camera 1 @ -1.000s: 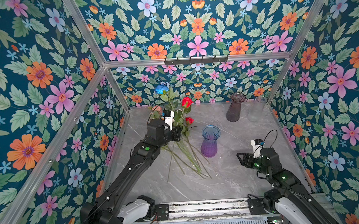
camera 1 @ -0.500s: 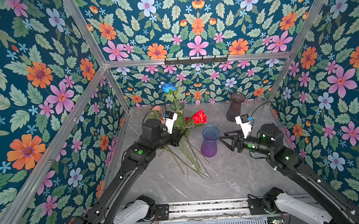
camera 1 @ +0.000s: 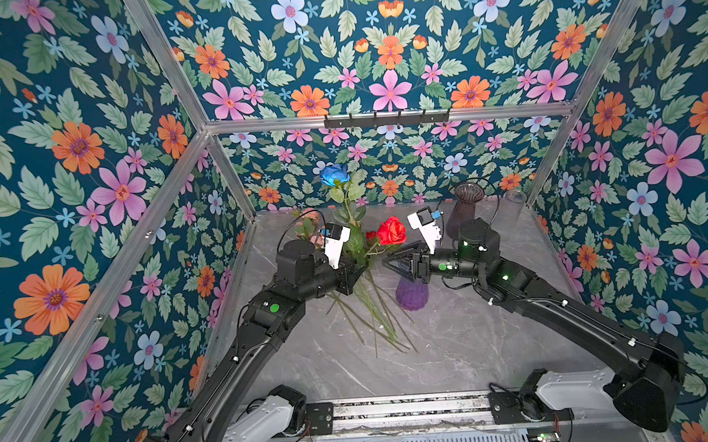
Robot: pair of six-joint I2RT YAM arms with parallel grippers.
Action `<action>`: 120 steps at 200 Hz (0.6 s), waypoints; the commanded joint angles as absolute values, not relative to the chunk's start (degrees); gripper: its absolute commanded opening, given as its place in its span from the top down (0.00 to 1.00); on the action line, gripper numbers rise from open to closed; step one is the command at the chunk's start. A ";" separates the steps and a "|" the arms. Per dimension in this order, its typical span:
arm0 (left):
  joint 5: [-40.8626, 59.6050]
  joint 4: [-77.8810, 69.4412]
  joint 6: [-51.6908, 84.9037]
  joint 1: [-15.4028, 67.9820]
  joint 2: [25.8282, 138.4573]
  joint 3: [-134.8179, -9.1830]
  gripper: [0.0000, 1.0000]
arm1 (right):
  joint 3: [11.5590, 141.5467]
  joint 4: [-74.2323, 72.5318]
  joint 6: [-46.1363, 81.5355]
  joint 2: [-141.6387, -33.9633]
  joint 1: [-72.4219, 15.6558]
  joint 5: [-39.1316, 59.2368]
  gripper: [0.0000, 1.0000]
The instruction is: Arrange the flowers into the vase
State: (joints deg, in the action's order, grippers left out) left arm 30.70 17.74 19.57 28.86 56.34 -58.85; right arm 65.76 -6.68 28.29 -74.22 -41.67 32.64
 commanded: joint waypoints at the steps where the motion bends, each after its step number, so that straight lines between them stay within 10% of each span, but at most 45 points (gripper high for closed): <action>1: 32.65 14.00 21.81 28.83 55.66 -58.71 1.00 | 66.50 -13.53 28.66 -76.03 -42.93 33.20 0.46; 94: 35.18 11.45 25.18 29.00 54.51 -56.87 1.00 | 69.97 -18.80 29.68 -81.06 -44.87 25.36 0.47; 120: 35.20 11.47 25.31 29.09 54.10 -56.87 1.00 | 70.92 -18.71 29.88 -82.00 -44.91 23.90 0.67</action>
